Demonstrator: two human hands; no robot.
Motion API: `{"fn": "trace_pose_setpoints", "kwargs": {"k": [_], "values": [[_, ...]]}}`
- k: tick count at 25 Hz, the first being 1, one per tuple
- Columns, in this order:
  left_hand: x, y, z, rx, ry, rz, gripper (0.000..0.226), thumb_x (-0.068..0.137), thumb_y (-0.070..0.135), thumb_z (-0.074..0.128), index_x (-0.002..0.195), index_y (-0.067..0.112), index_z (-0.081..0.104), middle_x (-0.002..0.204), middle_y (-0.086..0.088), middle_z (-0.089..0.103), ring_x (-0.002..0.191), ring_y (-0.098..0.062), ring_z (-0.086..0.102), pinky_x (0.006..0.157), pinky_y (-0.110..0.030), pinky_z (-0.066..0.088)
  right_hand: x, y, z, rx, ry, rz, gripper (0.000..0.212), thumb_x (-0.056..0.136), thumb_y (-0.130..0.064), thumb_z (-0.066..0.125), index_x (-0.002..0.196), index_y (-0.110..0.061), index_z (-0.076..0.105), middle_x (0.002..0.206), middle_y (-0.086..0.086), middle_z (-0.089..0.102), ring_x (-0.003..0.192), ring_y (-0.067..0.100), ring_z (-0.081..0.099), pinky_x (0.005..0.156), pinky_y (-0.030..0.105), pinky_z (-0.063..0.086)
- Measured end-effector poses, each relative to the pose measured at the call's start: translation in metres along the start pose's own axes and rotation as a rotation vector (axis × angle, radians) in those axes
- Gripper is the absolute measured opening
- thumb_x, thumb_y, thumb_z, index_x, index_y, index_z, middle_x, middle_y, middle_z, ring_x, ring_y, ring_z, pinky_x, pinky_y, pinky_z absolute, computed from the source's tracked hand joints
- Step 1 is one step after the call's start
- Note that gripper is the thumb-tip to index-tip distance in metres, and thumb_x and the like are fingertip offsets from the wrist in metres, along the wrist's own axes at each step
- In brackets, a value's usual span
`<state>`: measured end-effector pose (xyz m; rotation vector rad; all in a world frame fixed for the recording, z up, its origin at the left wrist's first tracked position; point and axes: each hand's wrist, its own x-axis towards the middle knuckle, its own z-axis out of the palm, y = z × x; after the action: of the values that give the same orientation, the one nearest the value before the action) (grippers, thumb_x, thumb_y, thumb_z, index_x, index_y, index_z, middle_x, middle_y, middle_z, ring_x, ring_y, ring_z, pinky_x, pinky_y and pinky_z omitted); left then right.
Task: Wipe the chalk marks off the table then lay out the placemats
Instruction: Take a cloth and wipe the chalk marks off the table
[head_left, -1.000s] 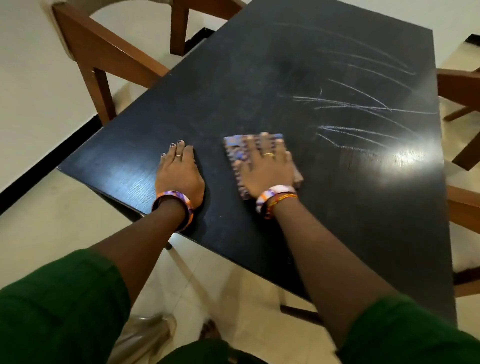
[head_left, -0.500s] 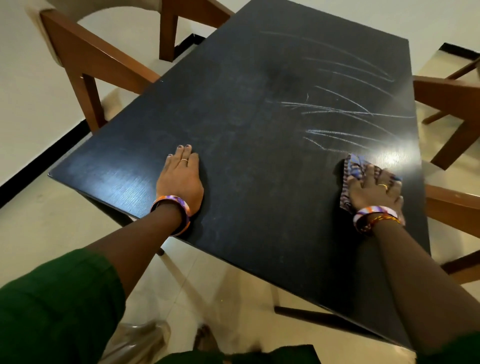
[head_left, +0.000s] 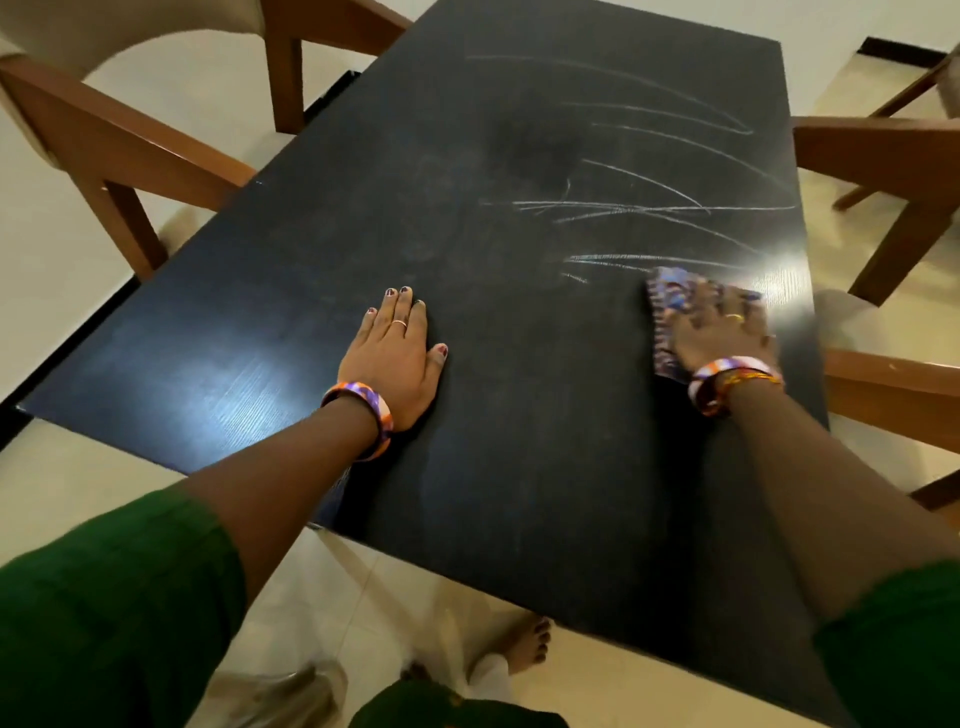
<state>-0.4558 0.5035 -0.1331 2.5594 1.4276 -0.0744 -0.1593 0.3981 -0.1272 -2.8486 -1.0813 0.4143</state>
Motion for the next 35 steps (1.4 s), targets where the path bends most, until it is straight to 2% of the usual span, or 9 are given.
{"fn": "trace_pose_setpoints", "kwargs": {"k": [3,8,10,14,18,22,25,30,35], "values": [[0.018,0.012,0.0,-0.015,-0.006,-0.003,0.061,0.099,0.038,0.023,0.148,0.006,0.007,0.158,-0.011,-0.001,0.147,-0.023,-0.003,0.119,-0.035,0.002,-0.002,0.013,-0.013,0.042,0.023,0.152,0.062,0.095,-0.054,0.019,0.15,-0.031,0.004,0.16,-0.001,-0.002,0.145,0.033,-0.003,0.115,0.057,0.007],[0.061,0.041,0.002,-0.089,0.065,-0.081,0.053,0.101,0.027,0.024,0.147,0.003,0.016,0.158,-0.014,0.004,0.147,-0.026,0.0,0.12,-0.036,0.003,-0.033,-0.106,0.024,-0.015,-0.002,-0.396,0.057,0.097,-0.048,0.026,0.149,-0.034,0.007,0.159,-0.005,-0.003,0.146,0.03,-0.004,0.114,0.053,0.007],[0.076,0.05,0.0,-0.118,0.09,-0.136,0.051,0.1,0.024,0.025,0.146,0.001,0.019,0.157,-0.016,0.006,0.147,-0.027,0.001,0.12,-0.037,0.004,-0.011,-0.121,0.019,-0.016,-0.072,-0.458,0.057,0.097,-0.048,0.024,0.149,-0.034,0.006,0.159,-0.007,-0.005,0.146,0.027,-0.008,0.115,0.052,0.004],[0.098,0.061,-0.001,-0.121,0.097,-0.166,0.051,0.1,0.025,0.025,0.145,0.001,0.019,0.157,-0.016,0.008,0.146,-0.029,0.003,0.12,-0.039,0.006,0.061,-0.032,-0.01,0.018,-0.024,-0.132,0.057,0.097,-0.049,0.021,0.149,-0.036,0.003,0.159,-0.008,-0.006,0.146,0.026,-0.008,0.116,0.051,0.004],[0.102,0.063,0.005,-0.158,0.136,-0.187,0.052,0.1,0.025,0.025,0.146,0.002,0.019,0.157,-0.015,0.01,0.147,-0.027,0.004,0.12,-0.038,0.005,0.049,0.032,-0.025,0.094,0.015,0.165,0.058,0.097,-0.049,0.024,0.15,-0.033,0.006,0.16,-0.003,-0.004,0.146,0.03,-0.006,0.117,0.051,0.004],[0.102,0.065,0.004,-0.153,0.157,-0.193,0.052,0.1,0.025,0.024,0.146,0.003,0.018,0.157,-0.013,0.01,0.147,-0.026,0.004,0.12,-0.036,0.004,0.007,-0.052,0.011,0.01,0.11,-0.212,0.058,0.095,-0.047,0.03,0.148,-0.035,0.011,0.159,-0.004,0.002,0.146,0.03,-0.001,0.115,0.052,0.006],[0.102,0.064,0.005,-0.153,0.152,-0.193,0.051,0.1,0.025,0.025,0.147,0.004,0.018,0.158,-0.012,0.01,0.147,-0.025,0.005,0.12,-0.035,0.004,0.009,-0.105,0.021,0.04,0.012,-0.463,0.056,0.095,-0.047,0.029,0.148,-0.036,0.013,0.159,-0.007,0.001,0.146,0.026,-0.005,0.115,0.051,0.001],[0.101,0.065,0.002,-0.154,0.169,-0.145,0.047,0.1,0.022,0.028,0.143,0.004,0.03,0.156,-0.012,0.02,0.146,-0.025,0.013,0.12,-0.035,0.008,0.1,-0.015,-0.014,0.063,0.023,-0.127,0.056,0.097,-0.049,0.023,0.148,-0.038,0.005,0.159,-0.009,-0.005,0.146,0.025,-0.008,0.116,0.054,0.003],[0.088,0.097,0.01,-0.055,0.265,0.329,0.041,0.086,0.018,0.035,0.107,0.0,0.066,0.126,-0.02,0.06,0.12,-0.036,0.056,0.104,-0.047,0.036,0.049,0.073,-0.015,0.076,0.019,0.061,0.062,0.093,-0.058,0.014,0.149,-0.034,0.0,0.159,-0.004,-0.01,0.146,0.03,-0.009,0.117,0.054,0.003]]}}
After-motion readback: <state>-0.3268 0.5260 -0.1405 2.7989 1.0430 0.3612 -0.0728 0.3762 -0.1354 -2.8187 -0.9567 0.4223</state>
